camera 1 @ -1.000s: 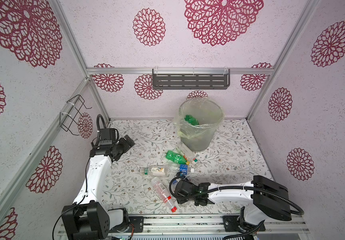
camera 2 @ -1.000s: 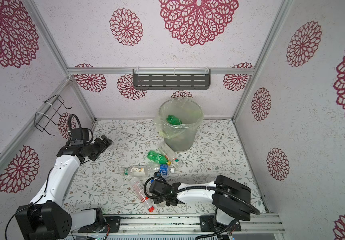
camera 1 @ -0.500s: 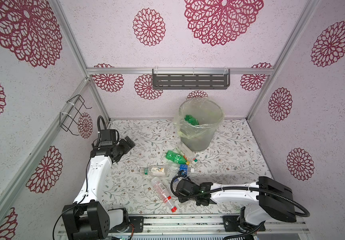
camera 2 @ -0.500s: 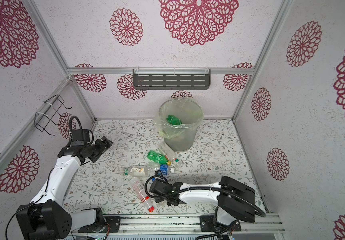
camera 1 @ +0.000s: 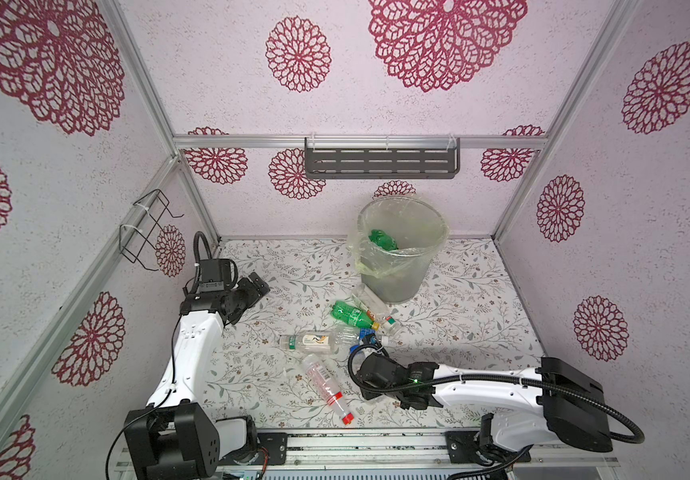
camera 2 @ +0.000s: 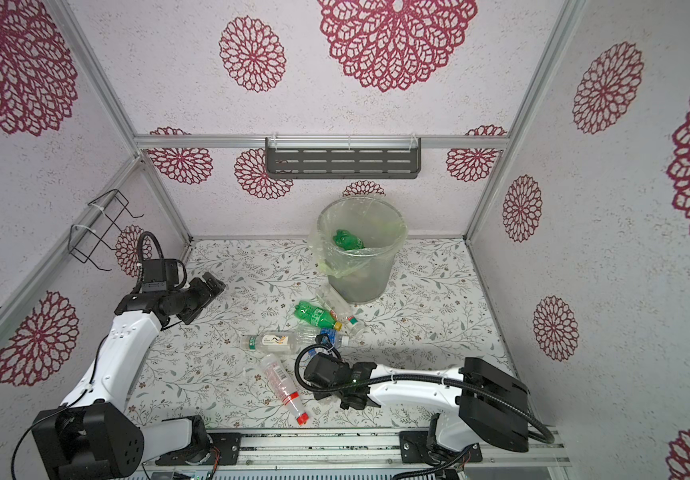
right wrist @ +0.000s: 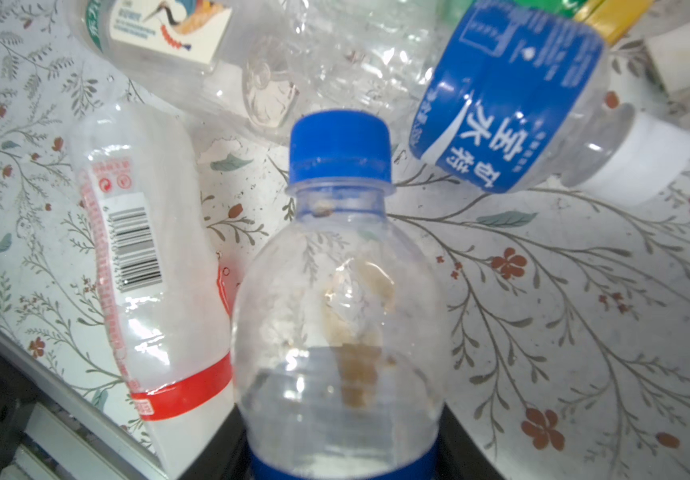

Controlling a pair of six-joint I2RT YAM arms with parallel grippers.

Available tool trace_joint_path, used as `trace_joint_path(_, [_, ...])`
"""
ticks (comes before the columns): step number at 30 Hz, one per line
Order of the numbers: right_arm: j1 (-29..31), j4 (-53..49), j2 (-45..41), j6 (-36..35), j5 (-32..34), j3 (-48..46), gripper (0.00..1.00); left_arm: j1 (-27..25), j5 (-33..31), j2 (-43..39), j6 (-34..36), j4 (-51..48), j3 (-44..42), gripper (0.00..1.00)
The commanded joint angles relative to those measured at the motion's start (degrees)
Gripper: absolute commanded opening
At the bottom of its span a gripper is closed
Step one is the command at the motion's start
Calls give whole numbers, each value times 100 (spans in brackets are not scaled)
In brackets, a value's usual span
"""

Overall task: Throw the plastic bottles in the bin
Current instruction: 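Lift the blue-capped bottle with the right gripper and carry it toward the bin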

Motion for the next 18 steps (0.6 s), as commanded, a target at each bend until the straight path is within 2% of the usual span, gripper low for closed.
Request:
trace_joint_path(1, [-159, -195, -362, 207, 235, 19, 50, 57, 101, -92, -6, 223, -72, 97])
trace_joint_path(4, [-227, -168, -579, 246, 149, -78, 49, 51, 176, -62, -51, 285, -74, 97])
trace_joint_path(5, [-443, -158, -645, 246, 131, -97, 49, 56, 191, -49, -55, 300, -72, 97])
trace_joint_path(18, [-1432, -447, -1520, 20, -72, 13, 49, 61, 222, 125, 24, 342, 90, 97])
